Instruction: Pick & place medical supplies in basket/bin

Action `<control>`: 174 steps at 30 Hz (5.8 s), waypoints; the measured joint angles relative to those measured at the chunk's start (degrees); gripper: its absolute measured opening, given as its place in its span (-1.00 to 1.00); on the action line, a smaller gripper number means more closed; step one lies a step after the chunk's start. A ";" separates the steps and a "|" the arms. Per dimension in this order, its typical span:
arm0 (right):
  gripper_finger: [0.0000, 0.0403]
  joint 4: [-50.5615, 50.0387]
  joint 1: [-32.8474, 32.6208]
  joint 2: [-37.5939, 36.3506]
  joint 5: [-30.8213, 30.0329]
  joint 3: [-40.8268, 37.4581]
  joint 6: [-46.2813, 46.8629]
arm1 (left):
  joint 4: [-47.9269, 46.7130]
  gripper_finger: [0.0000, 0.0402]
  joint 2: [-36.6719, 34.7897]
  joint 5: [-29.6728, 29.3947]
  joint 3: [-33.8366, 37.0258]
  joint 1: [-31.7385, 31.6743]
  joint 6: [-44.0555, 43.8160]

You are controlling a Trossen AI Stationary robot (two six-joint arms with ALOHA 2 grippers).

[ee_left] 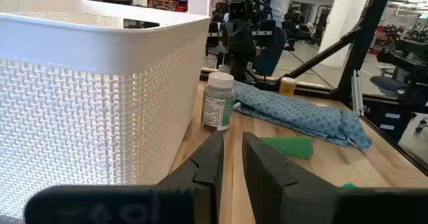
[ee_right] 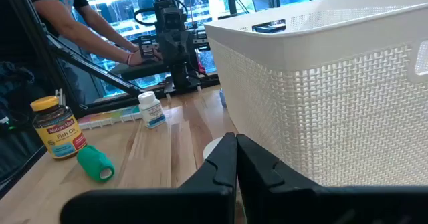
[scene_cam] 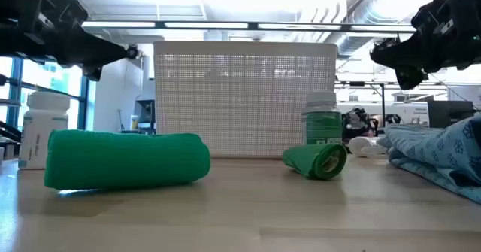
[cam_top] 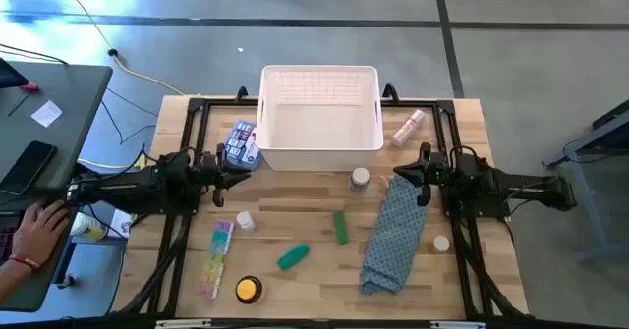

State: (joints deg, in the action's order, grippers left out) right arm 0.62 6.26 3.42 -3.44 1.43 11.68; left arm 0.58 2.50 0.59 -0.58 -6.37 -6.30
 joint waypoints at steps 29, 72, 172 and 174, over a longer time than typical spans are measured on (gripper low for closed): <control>-1.00 0.01 -0.01 -0.01 -0.01 0.00 0.00 | 0.02 -0.55 0.00 0.00 -0.01 0.00 -0.01; -1.00 0.00 -0.02 -0.01 0.00 0.00 0.00 | 0.02 -0.55 -0.01 -0.01 0.00 0.00 -0.01; -1.00 14.57 0.11 48.00 -11.13 57.88 10.64 | -0.54 -0.55 41.51 -6.16 -55.34 0.02 -23.78; -1.00 14.48 0.11 48.11 -14.15 57.88 9.09 | 0.05 -0.55 41.51 -7.44 -55.34 0.02 -23.39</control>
State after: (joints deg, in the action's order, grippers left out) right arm 15.11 6.37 51.53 -17.59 59.31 20.77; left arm 0.63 44.01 -6.85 -55.92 -6.35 -29.69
